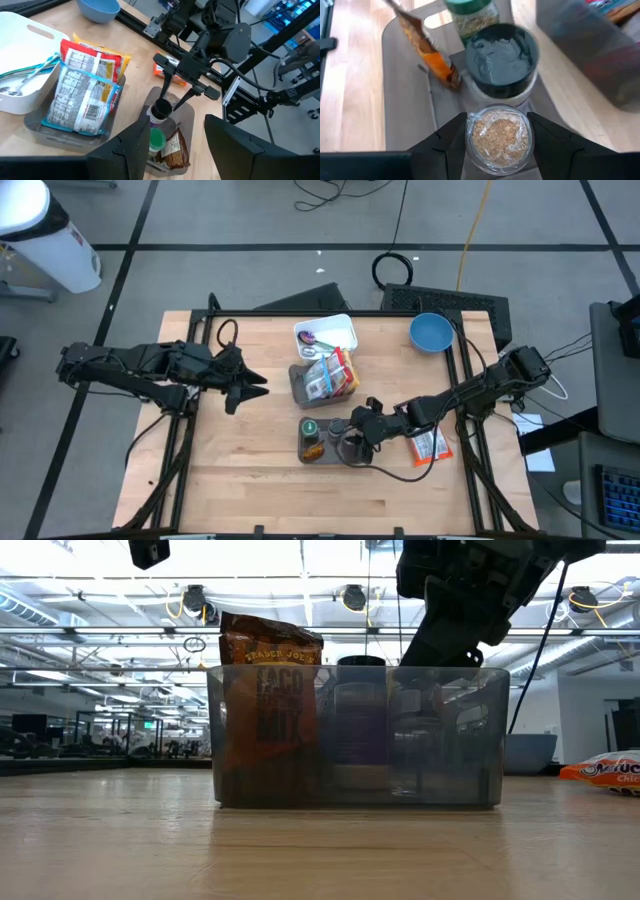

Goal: Pick & Place Food Item
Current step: Put the brown seasoning bottle into the bottom black bin

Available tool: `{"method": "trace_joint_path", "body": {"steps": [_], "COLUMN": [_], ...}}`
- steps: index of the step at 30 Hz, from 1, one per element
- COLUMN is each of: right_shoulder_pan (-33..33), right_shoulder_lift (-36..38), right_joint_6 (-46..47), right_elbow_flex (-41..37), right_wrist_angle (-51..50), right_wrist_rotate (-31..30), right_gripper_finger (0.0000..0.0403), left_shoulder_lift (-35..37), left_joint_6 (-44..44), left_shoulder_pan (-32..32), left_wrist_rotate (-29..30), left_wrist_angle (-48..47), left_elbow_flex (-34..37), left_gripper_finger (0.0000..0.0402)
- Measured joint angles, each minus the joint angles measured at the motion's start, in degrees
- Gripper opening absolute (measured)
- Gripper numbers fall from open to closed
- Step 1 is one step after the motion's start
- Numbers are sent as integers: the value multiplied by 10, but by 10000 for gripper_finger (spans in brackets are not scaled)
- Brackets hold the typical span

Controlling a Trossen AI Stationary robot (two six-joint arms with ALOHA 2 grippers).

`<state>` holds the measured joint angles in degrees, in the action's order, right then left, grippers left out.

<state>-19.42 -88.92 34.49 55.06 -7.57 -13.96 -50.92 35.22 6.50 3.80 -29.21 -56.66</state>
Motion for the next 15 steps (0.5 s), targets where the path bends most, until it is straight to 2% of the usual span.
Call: {"method": "trace_joint_path", "body": {"steps": [11, 15], "right_shoulder_pan": [0, -1], "right_shoulder_lift": [0, -8], "right_joint_6": [-16, -27], "right_elbow_flex": [-4, -4], "right_wrist_angle": [1, 9], "right_wrist_rotate": [-8, 6], "right_gripper_finger": [174, 174], "left_shoulder_lift": [0, -1], "left_joint_6": [0, -4], "left_shoulder_pan": [0, -1], "left_wrist_rotate": [23, 24], "left_wrist_angle": [10, 23], "left_elbow_flex": [0, 0], "left_gripper_finger": [198, 198]}}
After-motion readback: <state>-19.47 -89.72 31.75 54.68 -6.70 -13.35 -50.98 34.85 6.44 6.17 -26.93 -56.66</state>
